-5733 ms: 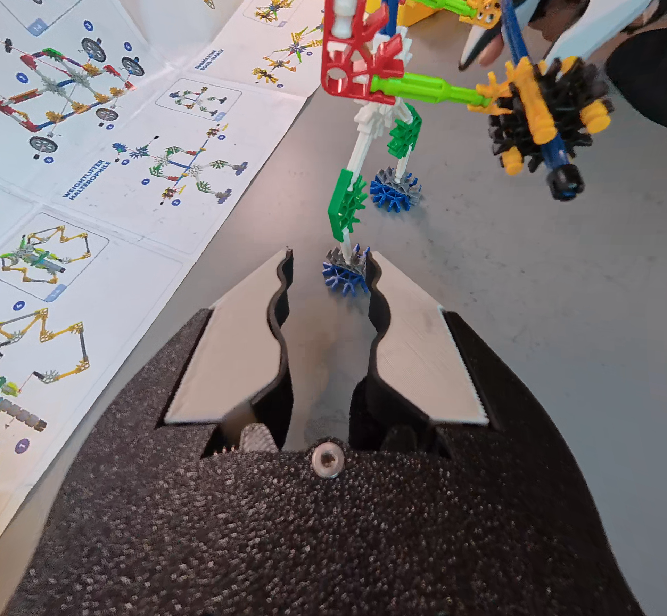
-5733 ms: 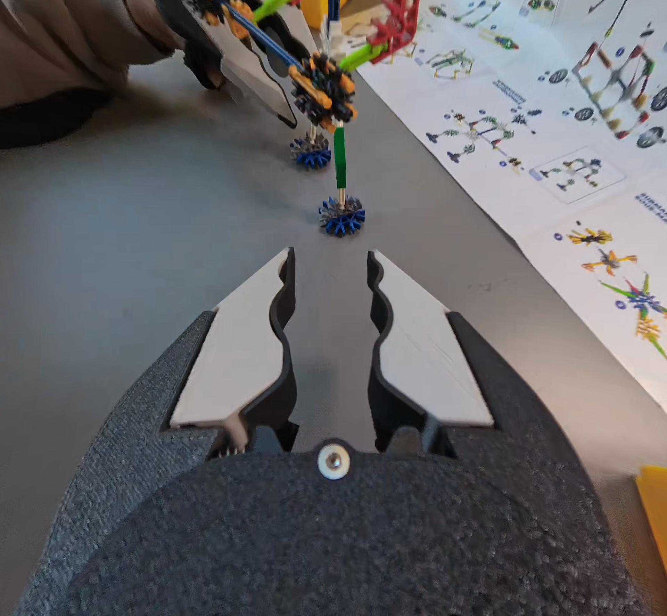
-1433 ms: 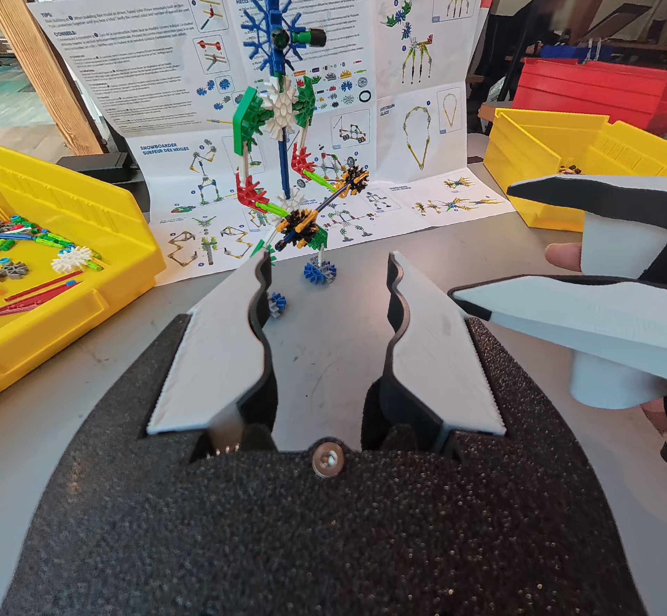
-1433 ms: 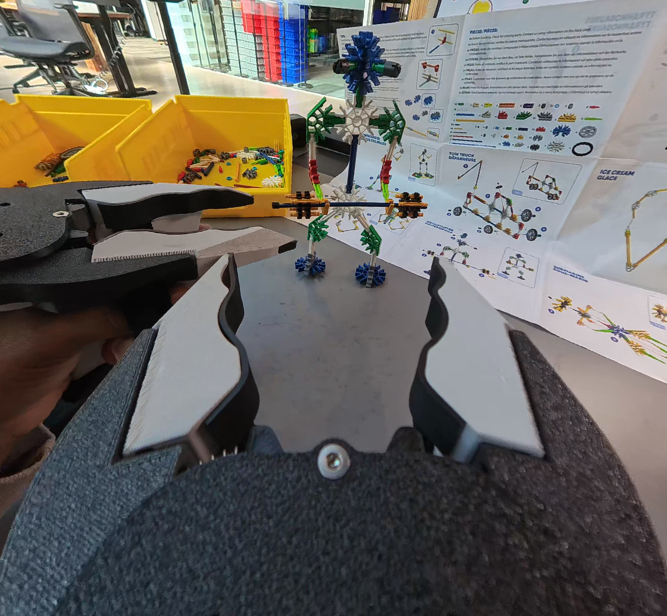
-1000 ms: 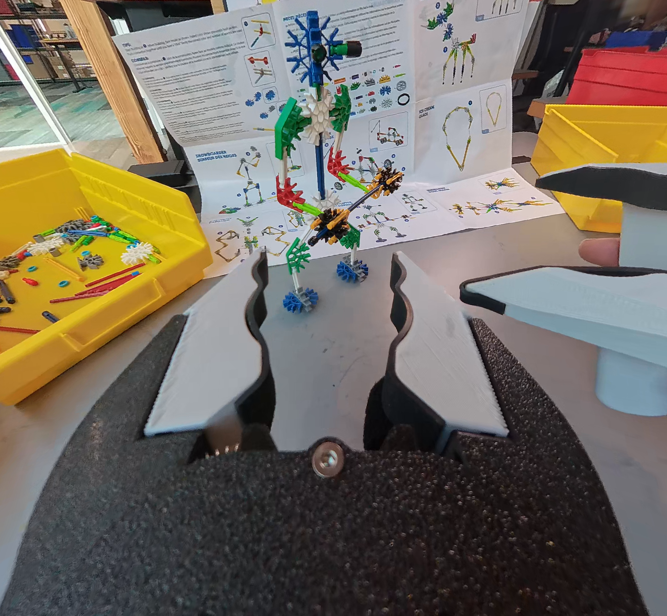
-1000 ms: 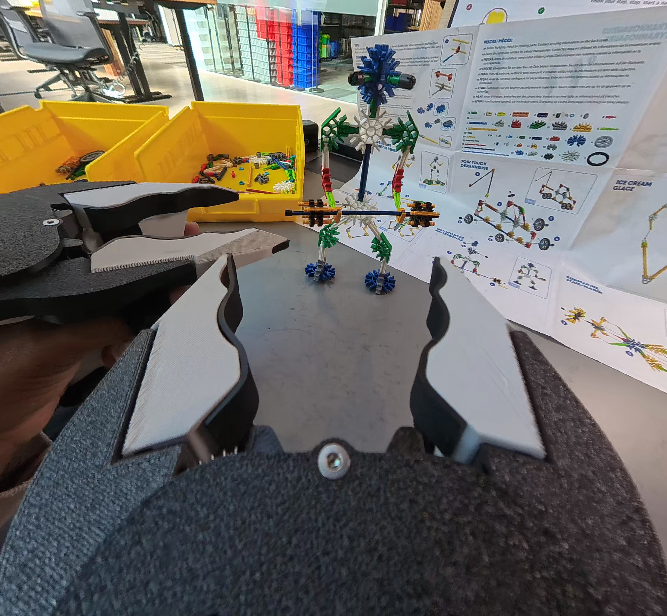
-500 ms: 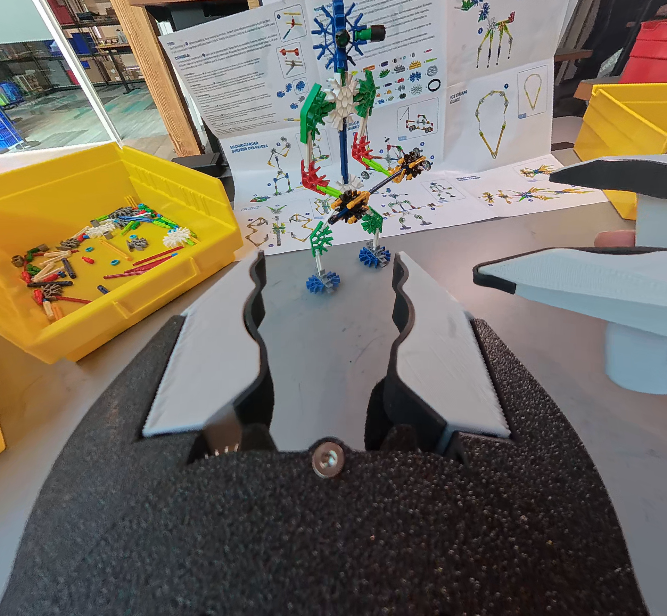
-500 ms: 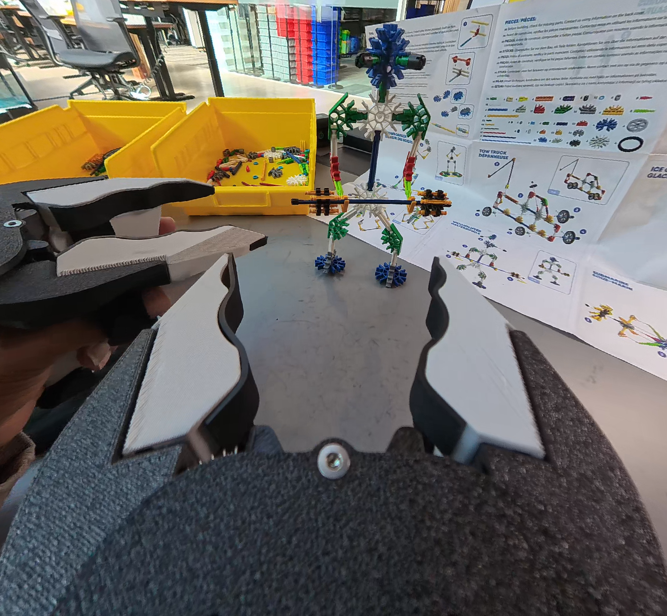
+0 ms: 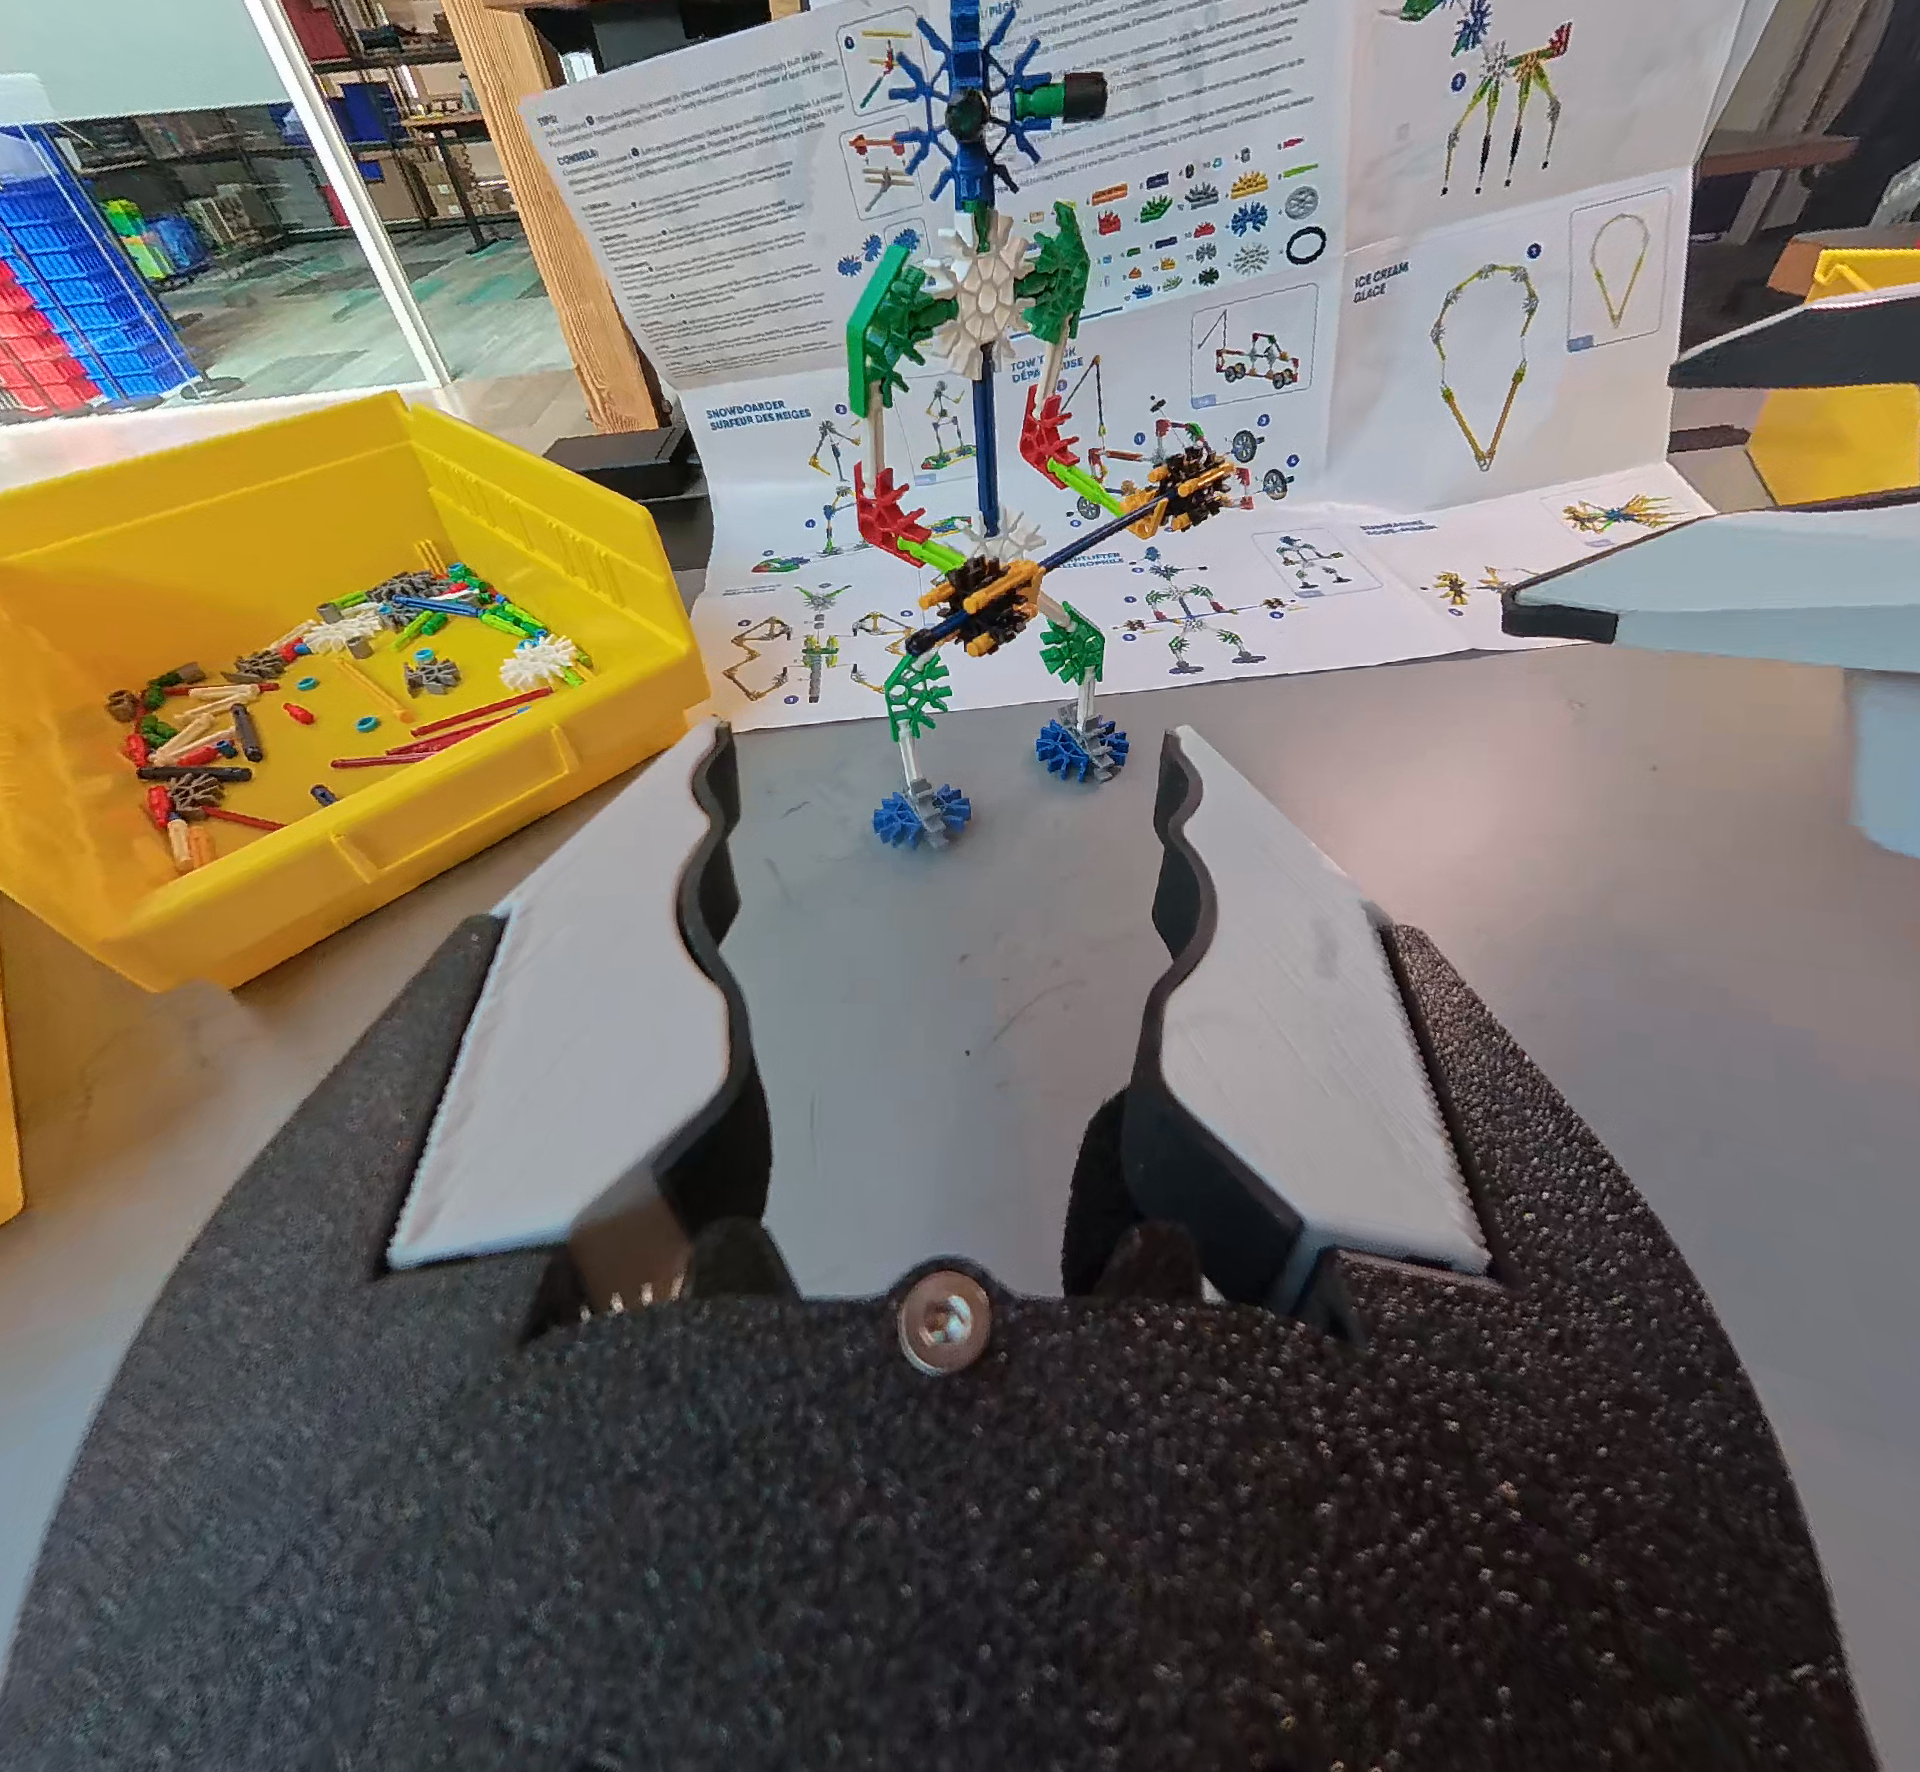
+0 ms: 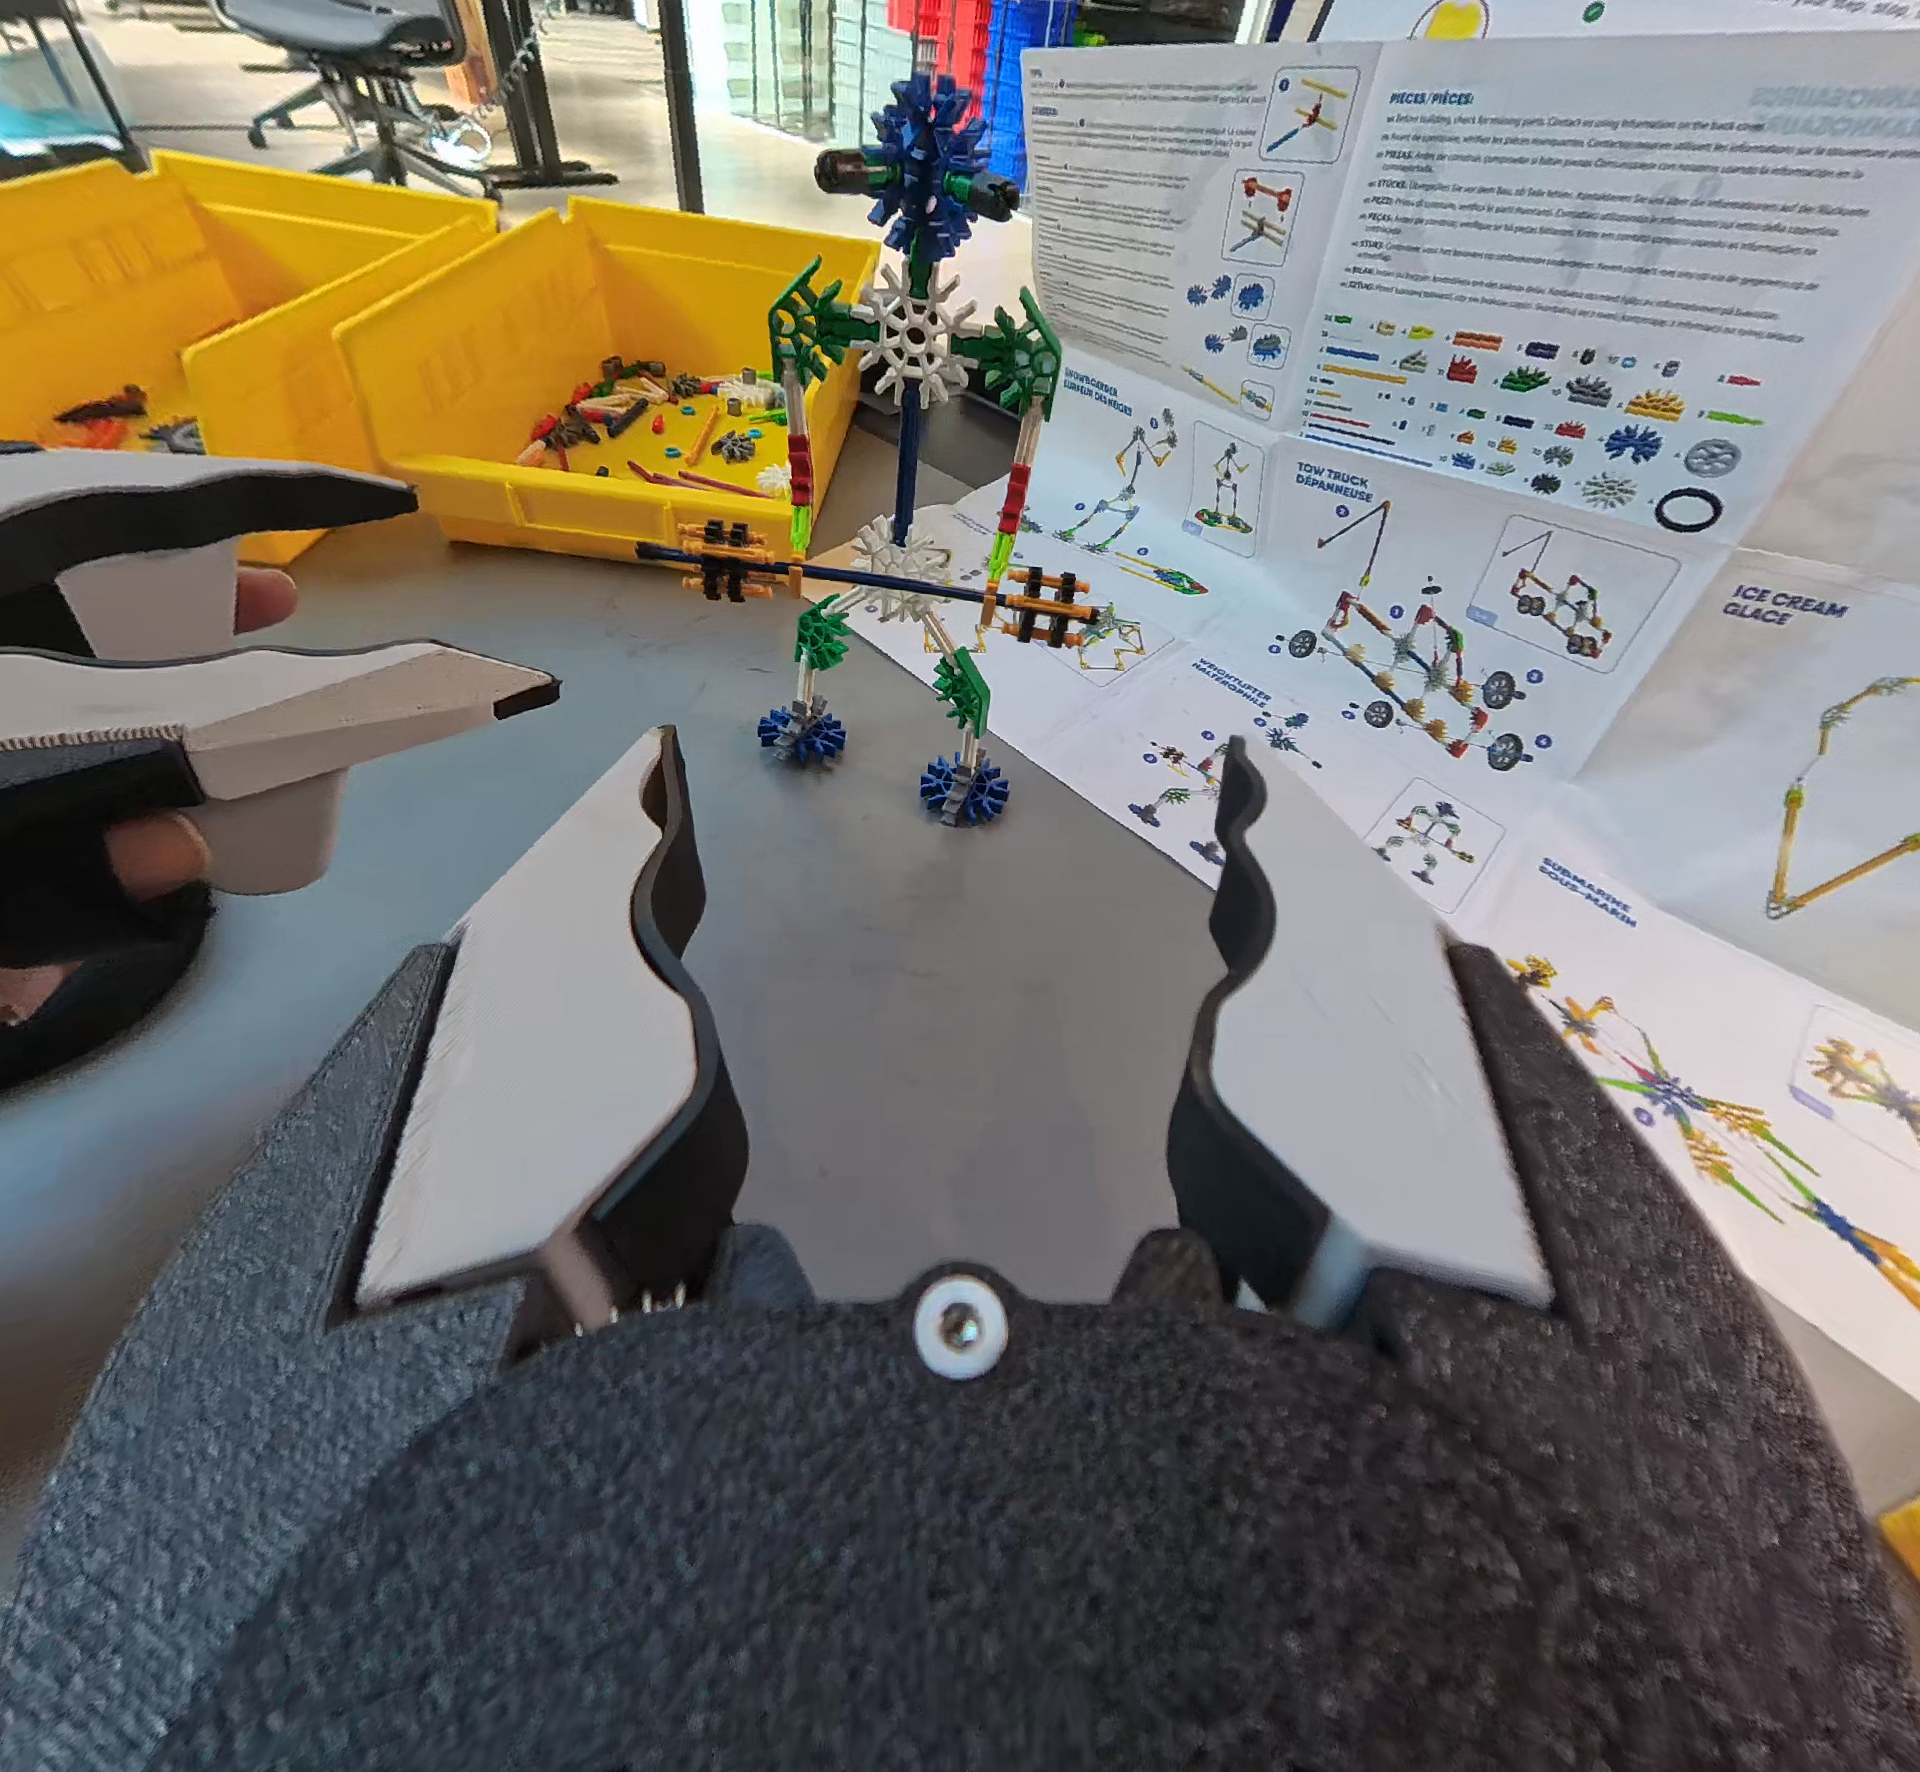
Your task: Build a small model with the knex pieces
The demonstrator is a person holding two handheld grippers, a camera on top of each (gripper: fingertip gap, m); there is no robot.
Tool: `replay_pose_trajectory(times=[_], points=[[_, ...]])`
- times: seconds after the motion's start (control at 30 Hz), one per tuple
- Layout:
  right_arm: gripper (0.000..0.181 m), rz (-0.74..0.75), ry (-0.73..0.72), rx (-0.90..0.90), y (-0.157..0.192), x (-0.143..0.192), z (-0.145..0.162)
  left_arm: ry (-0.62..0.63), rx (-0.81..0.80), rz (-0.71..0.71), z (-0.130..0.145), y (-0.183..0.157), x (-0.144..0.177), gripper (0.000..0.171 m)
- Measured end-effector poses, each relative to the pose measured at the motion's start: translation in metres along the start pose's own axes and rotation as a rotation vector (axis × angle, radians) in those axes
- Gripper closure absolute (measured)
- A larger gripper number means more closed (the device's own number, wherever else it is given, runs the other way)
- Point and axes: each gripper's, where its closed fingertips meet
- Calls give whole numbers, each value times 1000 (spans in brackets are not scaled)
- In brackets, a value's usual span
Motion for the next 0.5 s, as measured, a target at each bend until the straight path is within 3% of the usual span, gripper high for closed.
replay_pose_trajectory(times=[0.23, 0.37, 0.5], points=[[81, -18, 114, 125, -44, -10, 21, 7, 20, 68, -2, -40, -10, 96], [120, -26, 137, 178, -73, -23, 33, 14, 15, 147, -6, -73, -26, 112], [134, -32, 160, 180, -94, -44, 48, 65, -6, 216, -2, -107, -58, 124]])
Point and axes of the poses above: each gripper's, where its closed fingertips meet, x back along the fingers, z out of its underside, y = z × x across the jaws, and after that the axes turned 4 degrees about -x, right-handed
